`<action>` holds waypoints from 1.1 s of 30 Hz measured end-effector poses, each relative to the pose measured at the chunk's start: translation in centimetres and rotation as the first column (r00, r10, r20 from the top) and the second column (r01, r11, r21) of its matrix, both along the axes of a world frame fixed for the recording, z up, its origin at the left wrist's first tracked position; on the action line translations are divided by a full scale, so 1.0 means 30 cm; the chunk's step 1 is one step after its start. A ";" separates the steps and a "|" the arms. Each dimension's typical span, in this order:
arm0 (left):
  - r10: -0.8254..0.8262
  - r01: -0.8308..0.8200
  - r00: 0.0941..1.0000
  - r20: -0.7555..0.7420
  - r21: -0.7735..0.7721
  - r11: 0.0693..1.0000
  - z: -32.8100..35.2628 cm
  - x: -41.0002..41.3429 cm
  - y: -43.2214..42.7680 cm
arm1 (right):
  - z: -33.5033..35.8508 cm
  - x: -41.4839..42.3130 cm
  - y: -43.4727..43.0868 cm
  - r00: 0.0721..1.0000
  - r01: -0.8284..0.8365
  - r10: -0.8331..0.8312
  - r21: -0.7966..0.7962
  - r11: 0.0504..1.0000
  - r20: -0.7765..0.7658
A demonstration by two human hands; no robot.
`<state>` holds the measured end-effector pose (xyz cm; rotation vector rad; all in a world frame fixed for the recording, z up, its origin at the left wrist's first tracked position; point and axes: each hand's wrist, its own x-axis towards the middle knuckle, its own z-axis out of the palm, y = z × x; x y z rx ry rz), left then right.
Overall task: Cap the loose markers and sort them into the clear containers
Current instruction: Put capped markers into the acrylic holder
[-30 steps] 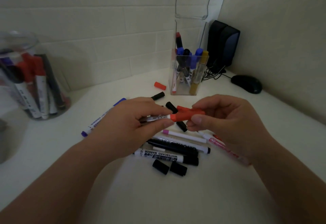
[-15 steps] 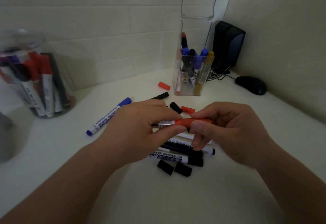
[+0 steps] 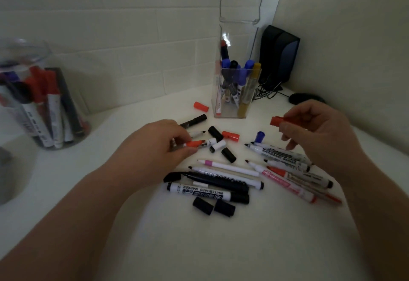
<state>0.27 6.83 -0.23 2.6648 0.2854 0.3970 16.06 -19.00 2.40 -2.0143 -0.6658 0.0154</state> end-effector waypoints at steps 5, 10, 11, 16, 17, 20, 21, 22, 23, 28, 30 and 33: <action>0.045 -0.043 0.994 -0.097 0.023 0.999 0.004 0.010 -0.017 | 0.002 0.020 -0.015 0.992 -0.021 0.064 -0.363 0.931 0.108; 0.064 -0.062 0.987 -0.145 0.016 0.998 0.003 0.009 -0.020 | 0.004 0.032 -0.023 0.978 -0.081 0.171 -0.543 0.836 0.118; 0.066 -0.066 0.987 -0.145 0.009 0.998 0.003 0.008 -0.020 | 0.011 0.034 -0.031 0.981 -0.086 0.168 -0.550 0.830 0.101; 0.060 -0.058 0.988 -0.143 0.016 0.998 0.001 0.003 -0.023 | 0.060 0.034 -0.095 0.983 -0.145 0.180 -0.698 0.701 -0.024; 0.060 -0.059 0.989 -0.139 0.011 0.998 0.002 0.003 -0.024 | 0.066 0.030 -0.100 0.983 -0.150 0.181 -0.721 0.676 -0.034; 0.078 -0.079 0.995 -0.061 -0.022 0.997 0.012 0.001 -0.026 | 0.066 0.012 -0.097 0.981 -0.160 0.186 -0.793 0.587 -0.061; 0.096 -0.097 0.995 -0.007 -0.042 0.994 0.016 -0.001 -0.025 | 0.061 0.005 -0.091 0.979 -0.159 0.194 -0.823 0.545 -0.061; 0.125 -0.122 0.990 0.057 -0.064 0.991 0.021 -0.004 -0.023 | 0.056 -0.001 -0.085 0.978 -0.152 0.204 -0.847 0.509 -0.054; 0.163 -0.153 0.979 0.121 -0.088 0.984 0.024 -0.006 -0.019 | 0.053 -0.007 -0.078 0.977 -0.142 0.211 -0.862 0.486 -0.042; 0.347 -0.249 0.851 0.395 -0.278 0.928 0.045 -0.025 0.012 | 0.050 -0.023 -0.059 0.974 -0.095 0.224 -0.903 0.419 0.002; 0.358 -0.253 0.813 0.459 -0.275 0.927 0.051 -0.031 0.023 | 0.047 -0.023 -0.055 0.972 -0.104 0.233 -0.911 0.398 -0.010; 0.354 -0.216 0.784 0.511 -0.310 0.926 0.055 -0.039 0.031 | 0.032 -0.020 -0.049 0.970 -0.112 0.244 -0.910 0.398 -0.013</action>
